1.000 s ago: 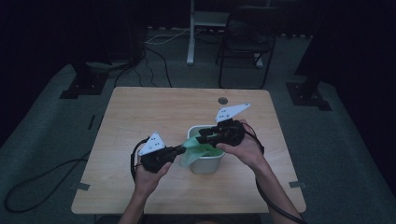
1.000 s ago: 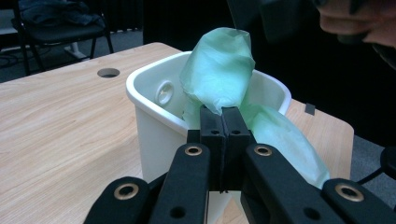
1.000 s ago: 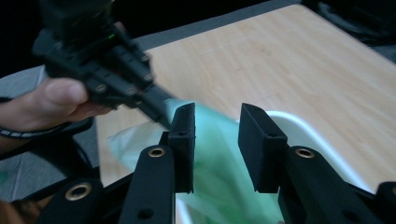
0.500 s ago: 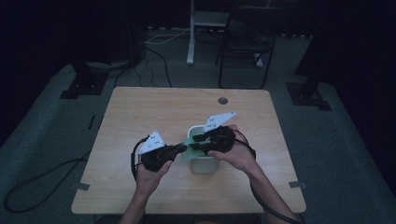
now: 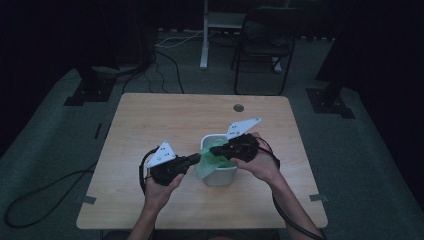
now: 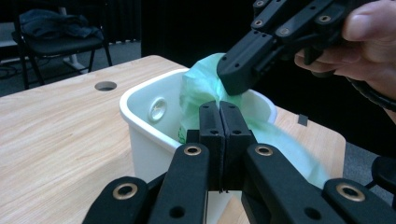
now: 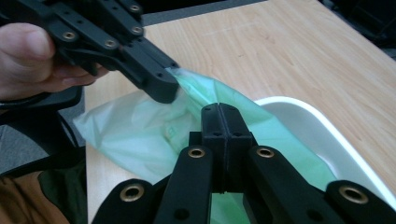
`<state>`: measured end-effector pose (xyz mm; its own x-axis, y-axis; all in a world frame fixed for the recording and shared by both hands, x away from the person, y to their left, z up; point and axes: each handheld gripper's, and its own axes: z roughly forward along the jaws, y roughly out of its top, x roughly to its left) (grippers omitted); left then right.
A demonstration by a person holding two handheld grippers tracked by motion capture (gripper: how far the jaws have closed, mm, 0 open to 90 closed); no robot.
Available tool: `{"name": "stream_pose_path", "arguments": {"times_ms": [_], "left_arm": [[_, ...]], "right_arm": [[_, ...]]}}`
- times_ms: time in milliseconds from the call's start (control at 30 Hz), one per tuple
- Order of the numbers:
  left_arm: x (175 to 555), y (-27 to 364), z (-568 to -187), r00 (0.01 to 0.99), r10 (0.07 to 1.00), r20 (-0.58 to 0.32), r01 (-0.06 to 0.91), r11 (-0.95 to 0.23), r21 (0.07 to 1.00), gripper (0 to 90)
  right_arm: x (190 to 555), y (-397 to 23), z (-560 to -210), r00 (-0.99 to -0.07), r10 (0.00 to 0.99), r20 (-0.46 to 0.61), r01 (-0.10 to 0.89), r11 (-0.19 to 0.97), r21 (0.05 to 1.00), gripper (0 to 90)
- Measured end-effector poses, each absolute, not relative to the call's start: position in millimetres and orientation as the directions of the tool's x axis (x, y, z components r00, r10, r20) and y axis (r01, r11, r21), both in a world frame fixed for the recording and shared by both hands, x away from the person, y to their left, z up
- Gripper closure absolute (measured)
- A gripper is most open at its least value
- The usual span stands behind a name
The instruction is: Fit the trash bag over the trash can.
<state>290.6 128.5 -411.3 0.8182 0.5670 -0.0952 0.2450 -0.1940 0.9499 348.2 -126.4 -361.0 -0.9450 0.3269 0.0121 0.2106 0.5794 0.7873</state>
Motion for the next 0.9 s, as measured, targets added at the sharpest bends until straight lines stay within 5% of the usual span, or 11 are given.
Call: {"name": "stream_pose_path", "arguments": {"times_ms": [900], "left_arm": [[311,157,-397,0.768,0.630,-0.112,0.262,-0.149,0.954,78.5]], "right_arm": [[349,-149,-355,-0.951,0.306,0.035,0.204,0.541,0.816,90.0]]}}
